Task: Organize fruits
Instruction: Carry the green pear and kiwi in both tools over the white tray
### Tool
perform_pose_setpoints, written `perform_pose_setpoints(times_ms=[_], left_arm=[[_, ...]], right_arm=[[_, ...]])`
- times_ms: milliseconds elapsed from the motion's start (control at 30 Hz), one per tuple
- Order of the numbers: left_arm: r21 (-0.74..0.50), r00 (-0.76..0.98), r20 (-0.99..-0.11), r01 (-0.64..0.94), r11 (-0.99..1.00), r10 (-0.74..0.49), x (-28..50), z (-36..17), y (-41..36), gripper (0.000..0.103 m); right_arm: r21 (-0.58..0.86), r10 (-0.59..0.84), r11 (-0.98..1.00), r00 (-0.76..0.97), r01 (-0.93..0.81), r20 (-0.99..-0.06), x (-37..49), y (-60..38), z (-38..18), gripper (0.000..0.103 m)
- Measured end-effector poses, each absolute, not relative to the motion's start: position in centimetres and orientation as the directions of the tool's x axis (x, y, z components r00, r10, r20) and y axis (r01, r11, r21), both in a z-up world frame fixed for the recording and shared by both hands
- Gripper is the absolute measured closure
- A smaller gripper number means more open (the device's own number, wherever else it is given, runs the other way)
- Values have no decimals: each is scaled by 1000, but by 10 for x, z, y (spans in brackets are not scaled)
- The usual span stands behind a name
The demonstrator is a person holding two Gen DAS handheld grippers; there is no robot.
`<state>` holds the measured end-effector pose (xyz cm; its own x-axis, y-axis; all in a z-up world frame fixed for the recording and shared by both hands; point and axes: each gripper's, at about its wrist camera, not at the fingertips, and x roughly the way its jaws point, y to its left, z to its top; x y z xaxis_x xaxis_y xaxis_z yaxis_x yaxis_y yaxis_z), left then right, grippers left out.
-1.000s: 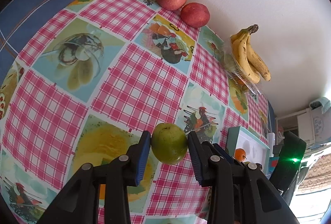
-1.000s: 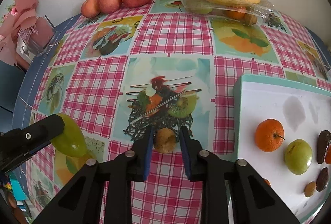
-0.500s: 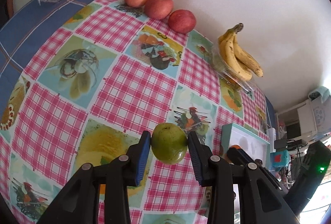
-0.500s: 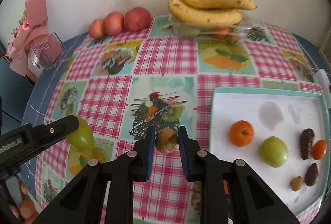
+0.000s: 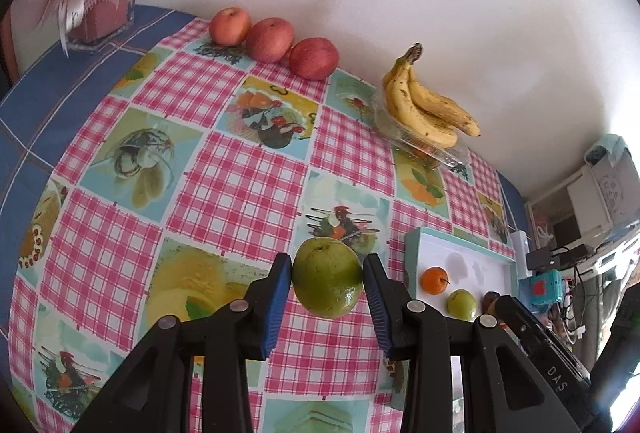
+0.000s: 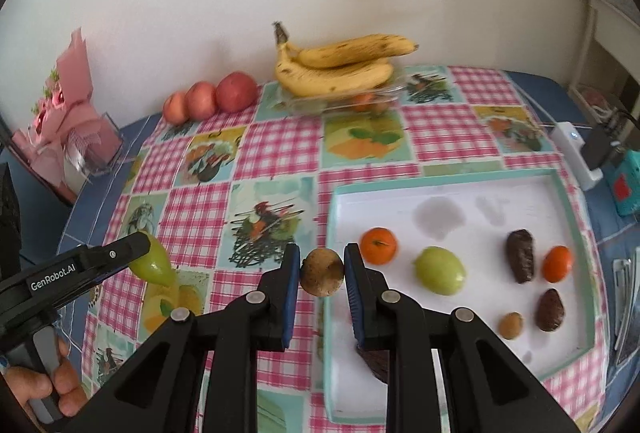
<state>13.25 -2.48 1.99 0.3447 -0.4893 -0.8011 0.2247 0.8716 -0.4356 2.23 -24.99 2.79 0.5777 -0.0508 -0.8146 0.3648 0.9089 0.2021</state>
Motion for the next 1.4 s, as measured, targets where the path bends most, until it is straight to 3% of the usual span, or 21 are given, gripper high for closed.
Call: perform_pose_setpoints(times_ms=[567,967,1167,1400], left_arm=[[-401,287,-792,421,814,-539,83,42,-103,64],[-299,221,-828,602,741,-515,32,39,-183,64],[-244,216,-844,659,711,-491,18,30,-210,64],[-270,139,-874,660,701,-467,18,-1,-230,64]], right_arm=[[182,-175,830,556,528,-813,-30,-318,36,79],[177,-294,714,520,678,-802,-83,-380,45,79],[190,-286,703,516,685,-807,-86,-391,41,79],[187,-194,711,445,678,-874,-66,-398,-5,79]])
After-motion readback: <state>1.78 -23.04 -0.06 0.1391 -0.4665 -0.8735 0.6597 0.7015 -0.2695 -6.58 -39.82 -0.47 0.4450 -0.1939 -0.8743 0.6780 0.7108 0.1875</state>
